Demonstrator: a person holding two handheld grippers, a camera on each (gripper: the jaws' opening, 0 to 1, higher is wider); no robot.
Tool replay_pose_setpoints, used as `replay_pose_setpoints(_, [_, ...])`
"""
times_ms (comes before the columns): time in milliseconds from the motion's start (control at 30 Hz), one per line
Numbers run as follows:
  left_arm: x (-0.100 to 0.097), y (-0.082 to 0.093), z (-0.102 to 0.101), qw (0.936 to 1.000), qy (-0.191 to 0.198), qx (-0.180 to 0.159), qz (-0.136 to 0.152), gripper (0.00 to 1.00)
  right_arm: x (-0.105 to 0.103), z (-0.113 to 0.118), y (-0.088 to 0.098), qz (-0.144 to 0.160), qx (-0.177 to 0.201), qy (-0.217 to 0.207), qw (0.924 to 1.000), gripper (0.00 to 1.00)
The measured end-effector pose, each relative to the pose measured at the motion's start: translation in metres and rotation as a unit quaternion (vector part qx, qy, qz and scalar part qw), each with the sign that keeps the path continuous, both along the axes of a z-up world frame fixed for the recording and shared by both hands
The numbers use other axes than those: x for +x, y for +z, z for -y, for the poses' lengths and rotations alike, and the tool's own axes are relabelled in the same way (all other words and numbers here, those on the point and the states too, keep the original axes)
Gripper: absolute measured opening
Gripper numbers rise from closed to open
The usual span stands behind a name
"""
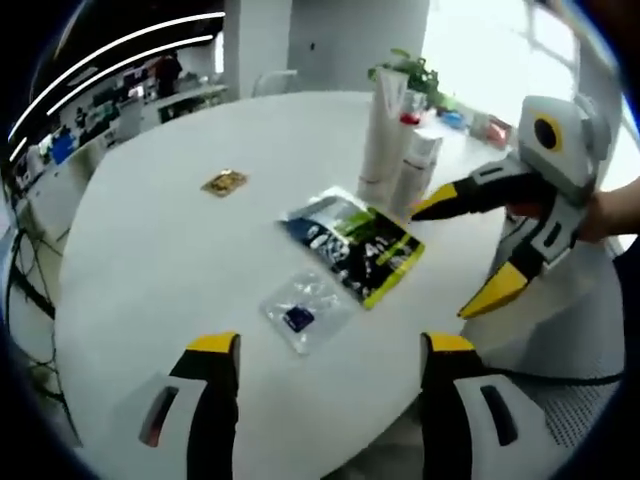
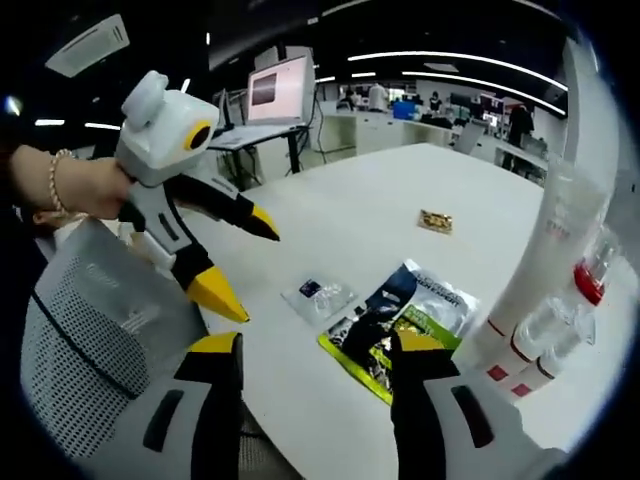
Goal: Arrange the skincare products in the storage area until every visible bottle or jar stands upright without overlapping.
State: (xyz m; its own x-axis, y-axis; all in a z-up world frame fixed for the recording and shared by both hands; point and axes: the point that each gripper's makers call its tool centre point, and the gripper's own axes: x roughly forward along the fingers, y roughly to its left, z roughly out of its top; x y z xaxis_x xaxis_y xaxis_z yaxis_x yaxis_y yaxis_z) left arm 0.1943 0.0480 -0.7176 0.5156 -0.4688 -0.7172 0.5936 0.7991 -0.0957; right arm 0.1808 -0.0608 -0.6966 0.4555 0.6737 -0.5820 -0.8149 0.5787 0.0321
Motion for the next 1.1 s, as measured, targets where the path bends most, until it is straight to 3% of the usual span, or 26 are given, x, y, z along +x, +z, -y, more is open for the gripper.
replay_pose_setpoints(400, [-0.013,0.028,-0.002,0.9984,0.048,-0.029,0.004,0.77,-0.015,0.047,0.016,-0.013,0.014,-0.047,0.9987,0.68])
replay_pose_setpoints(667, [-0.020,0.035,-0.006,0.9964,0.076,-0.037,0.008,0.78,-0.011,0.070,0.027,-0.017,0.029,-0.083,0.9960,0.75])
replay_pose_setpoints(867, [-0.024,0.042,-0.003,0.9956,0.074,-0.055,0.013,0.83,-0.008,0.089,0.032,-0.018,0.028,-0.096,0.9948,0.79])
replay_pose_setpoints(1100, [-0.035,0.043,0.002,0.9960,0.061,-0.065,-0.011,0.88,-0.009,0.109,0.037,-0.033,0.042,-0.127,0.9904,0.85])
